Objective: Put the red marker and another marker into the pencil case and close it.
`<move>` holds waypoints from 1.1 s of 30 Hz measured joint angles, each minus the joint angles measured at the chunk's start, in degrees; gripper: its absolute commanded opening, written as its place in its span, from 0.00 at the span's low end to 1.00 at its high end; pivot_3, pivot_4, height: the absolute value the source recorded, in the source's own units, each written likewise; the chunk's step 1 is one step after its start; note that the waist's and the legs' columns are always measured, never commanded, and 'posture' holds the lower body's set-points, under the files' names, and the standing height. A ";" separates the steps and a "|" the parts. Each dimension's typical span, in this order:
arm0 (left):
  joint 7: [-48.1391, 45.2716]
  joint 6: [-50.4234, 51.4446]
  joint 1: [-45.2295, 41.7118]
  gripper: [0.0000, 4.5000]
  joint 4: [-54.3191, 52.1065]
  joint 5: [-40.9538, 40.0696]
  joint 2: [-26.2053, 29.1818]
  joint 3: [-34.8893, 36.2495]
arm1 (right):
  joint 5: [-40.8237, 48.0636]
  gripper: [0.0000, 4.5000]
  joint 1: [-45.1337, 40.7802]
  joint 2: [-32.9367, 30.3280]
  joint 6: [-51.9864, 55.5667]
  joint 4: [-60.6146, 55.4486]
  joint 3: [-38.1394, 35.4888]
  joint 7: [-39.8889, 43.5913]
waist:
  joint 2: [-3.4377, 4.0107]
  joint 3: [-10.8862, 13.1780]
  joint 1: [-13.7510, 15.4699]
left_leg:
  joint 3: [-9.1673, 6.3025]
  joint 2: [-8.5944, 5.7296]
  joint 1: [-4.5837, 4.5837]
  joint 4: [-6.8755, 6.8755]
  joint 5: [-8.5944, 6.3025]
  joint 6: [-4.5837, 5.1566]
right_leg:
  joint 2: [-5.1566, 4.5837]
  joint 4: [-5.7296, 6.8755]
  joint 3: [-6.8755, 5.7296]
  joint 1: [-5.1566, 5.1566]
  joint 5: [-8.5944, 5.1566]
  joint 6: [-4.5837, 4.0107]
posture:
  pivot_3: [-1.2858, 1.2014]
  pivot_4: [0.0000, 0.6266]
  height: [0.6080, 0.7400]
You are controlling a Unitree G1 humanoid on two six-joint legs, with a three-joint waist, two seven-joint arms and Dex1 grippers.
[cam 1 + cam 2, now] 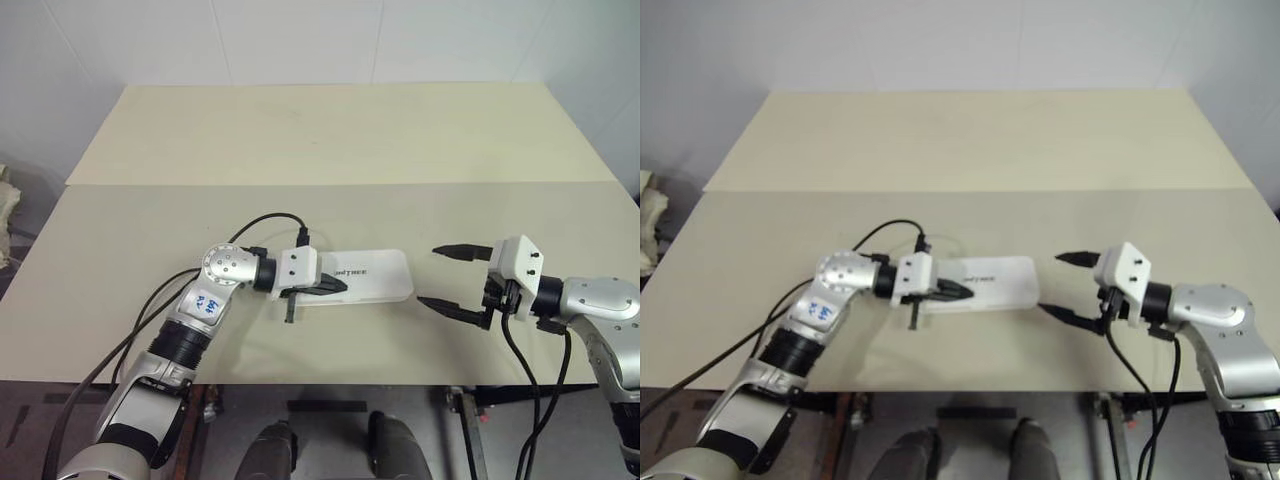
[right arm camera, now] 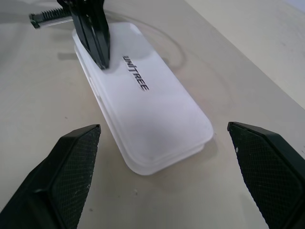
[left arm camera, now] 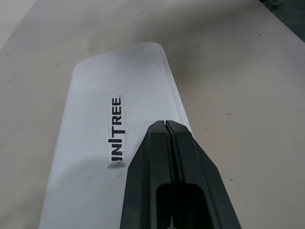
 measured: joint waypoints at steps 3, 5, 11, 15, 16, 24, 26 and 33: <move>0.03 -0.89 -0.10 0.01 -0.06 0.80 0.18 -0.43 | 0.47 1.00 0.00 0.13 0.64 -1.02 0.00 -0.72 | 0.00 0.00 0.02 | 0.00 0.00 0.07 0.01 0.01 0.01 | 0.00 -0.01 0.00 0.07 0.02 -0.01 | 0.52 0.24 1.00; 0.06 -1.19 -0.09 0.01 -0.13 0.95 0.21 -0.51 | 0.66 1.00 0.00 0.30 0.81 -1.19 0.00 -1.08 | -0.01 -0.01 0.02 | -0.01 0.00 0.09 0.01 0.01 0.02 | 0.00 0.00 0.00 0.09 0.02 -0.01 | 0.52 0.24 1.00; 2.72 -1.92 2.45 0.01 -1.13 -0.73 -0.23 2.15 | 1.03 1.00 0.02 1.82 2.15 -1.53 0.28 -2.40 | -0.01 -0.01 -0.05 | -0.02 0.00 0.06 -0.01 0.02 0.03 | 0.00 -0.01 0.00 0.06 0.03 -0.01 | 0.52 0.24 1.00; 3.50 -2.17 4.01 0.01 -1.21 -3.24 1.09 6.28 | 1.19 1.00 0.03 3.16 3.30 -3.75 0.29 -4.22 | -0.01 -0.01 -0.25 | -0.02 0.02 0.03 -0.04 0.02 0.02 | 0.00 0.01 0.00 -0.01 0.03 -0.02 | 0.52 0.24 1.00; 3.46 -2.64 4.19 0.01 -1.21 -3.70 1.76 7.33 | 1.19 1.00 0.09 3.32 3.39 -3.83 0.29 -4.55 | -0.01 -0.01 -0.20 | -0.02 0.01 0.02 -0.03 0.02 0.02 | 0.00 0.00 0.00 -0.01 0.03 -0.02 | 0.52 0.24 1.00; 2.94 -1.23 7.31 0.21 -2.46 -11.75 5.04 16.47 | 2.07 1.00 3.28 3.78 3.49 -5.68 0.01 -5.30 | -0.01 -0.01 -0.27 | -0.03 0.00 -0.03 -0.06 0.00 0.05 | 0.00 -0.08 0.00 -0.01 0.04 -0.02 | 0.52 0.24 1.00; 1.99 -0.09 9.28 0.36 -3.42 -13.39 5.58 16.83 | 2.24 1.00 3.54 3.97 3.49 -5.69 -0.07 -5.53 | -0.01 0.00 -0.27 | -0.04 0.02 -0.02 -0.06 0.00 0.05 | 0.00 -0.05 -0.01 -0.02 0.04 -0.02 | 0.52 0.24 1.00; 0.50 3.03 13.05 0.92 -7.90 -17.24 7.39 18.87 | 2.33 1.00 3.60 3.99 2.56 -5.26 -1.81 -5.55 | -0.01 0.00 -0.21 | -0.04 0.01 0.00 -0.05 0.01 0.04 | 0.00 -0.01 0.00 -0.02 0.04 -0.03 | 0.52 0.24 1.00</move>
